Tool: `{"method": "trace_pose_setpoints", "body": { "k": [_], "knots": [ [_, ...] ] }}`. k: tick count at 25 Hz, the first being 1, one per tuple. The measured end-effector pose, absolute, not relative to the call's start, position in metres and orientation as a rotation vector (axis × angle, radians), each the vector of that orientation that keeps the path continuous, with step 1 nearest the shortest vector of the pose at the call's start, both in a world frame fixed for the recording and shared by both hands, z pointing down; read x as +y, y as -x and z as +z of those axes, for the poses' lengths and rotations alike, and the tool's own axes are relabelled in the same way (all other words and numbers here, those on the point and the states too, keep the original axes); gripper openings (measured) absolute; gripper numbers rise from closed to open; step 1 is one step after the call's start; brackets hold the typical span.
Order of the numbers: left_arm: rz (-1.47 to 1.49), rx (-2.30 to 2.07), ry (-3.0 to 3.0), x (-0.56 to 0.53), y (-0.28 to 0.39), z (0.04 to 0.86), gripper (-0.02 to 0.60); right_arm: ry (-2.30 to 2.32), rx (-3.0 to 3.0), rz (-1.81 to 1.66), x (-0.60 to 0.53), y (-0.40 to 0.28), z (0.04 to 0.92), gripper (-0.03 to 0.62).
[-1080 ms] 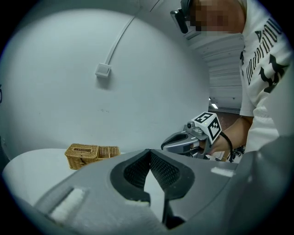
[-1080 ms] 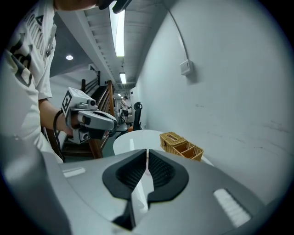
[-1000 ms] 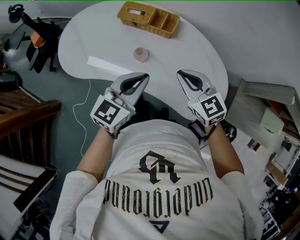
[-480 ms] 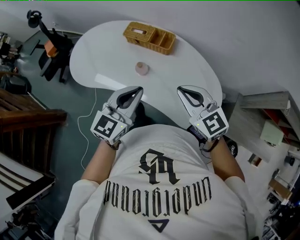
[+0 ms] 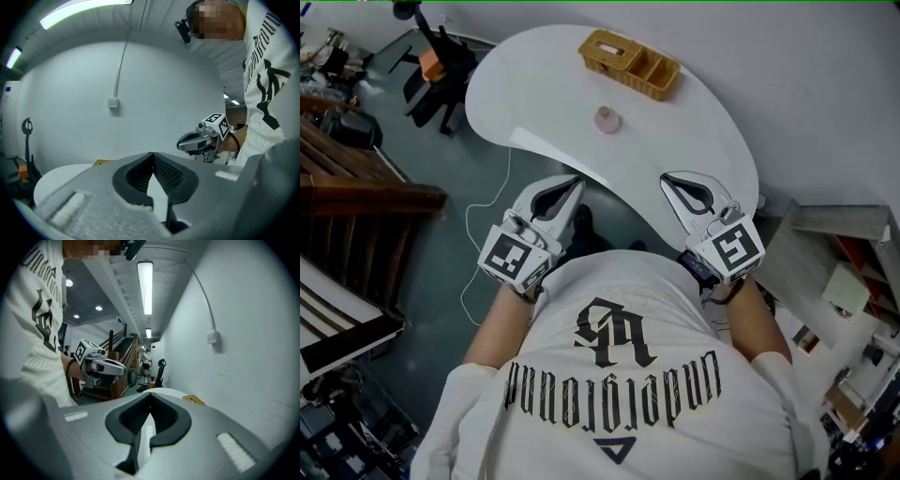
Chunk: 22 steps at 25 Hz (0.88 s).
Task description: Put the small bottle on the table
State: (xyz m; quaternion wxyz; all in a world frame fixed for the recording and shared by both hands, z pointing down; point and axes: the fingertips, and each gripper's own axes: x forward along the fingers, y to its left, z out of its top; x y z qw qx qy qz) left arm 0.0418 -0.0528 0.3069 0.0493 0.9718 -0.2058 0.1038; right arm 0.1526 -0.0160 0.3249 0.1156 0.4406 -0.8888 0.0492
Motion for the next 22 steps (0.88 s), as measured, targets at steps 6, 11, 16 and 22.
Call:
{"method": "trace_pose_setpoints", "body": {
  "k": [6, 11, 16, 22],
  "knots": [
    [0.311, -0.623, -2.966, -0.053, -0.022, 0.298, 0.008, -1.296, -2.598, 0.129, -0.011, -0.134, 0.316, 0.002],
    [0.315, -0.544, -2.981, -0.049, -0.001, 0.301, 0.008, -1.331, -2.576, 0.127, 0.002, -0.111, 0.310, 0.002],
    [0.316, -0.497, -2.984, -0.041, 0.033, 0.300, 0.008, -1.396, -2.500, 0.133, 0.014, -0.090, 0.310, 0.002],
    [0.300, -0.478, -2.955, -0.030, 0.094, 0.307, 0.008, -1.426, -2.479, 0.104, 0.019, -0.038, 0.300, 0.002]
  ]
}}
